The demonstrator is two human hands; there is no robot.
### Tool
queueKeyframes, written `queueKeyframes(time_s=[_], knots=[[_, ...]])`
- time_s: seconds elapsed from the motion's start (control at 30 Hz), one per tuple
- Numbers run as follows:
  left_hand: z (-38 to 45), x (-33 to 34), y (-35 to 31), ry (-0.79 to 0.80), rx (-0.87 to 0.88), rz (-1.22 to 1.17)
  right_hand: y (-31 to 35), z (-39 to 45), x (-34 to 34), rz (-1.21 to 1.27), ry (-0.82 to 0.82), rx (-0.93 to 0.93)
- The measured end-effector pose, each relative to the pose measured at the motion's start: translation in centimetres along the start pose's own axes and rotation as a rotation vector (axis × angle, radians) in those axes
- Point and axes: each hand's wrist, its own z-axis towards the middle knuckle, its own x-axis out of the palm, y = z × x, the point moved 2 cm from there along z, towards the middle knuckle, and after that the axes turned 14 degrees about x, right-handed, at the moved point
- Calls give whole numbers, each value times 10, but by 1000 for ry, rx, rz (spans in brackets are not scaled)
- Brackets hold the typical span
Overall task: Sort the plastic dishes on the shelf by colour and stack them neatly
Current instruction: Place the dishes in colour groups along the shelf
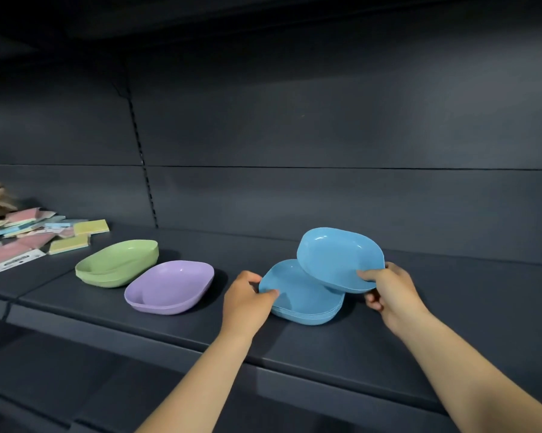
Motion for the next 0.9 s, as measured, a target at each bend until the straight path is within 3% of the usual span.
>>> queueKeyframes(time_s=[0.27,0.5,0.7,0.9], knots=[[0,-1,-1,-52,3,-67,0,-7,-2,-191,-76,-81],[4,1,-1,-28,-17,-94,-7,-12,14,-484,-42,-208],[6,3,1,16,-1,-52,-11,-13,19,-573,32,-233],[8,3,2,30,1,-19,-16,-23,36,-946,-24,-316]])
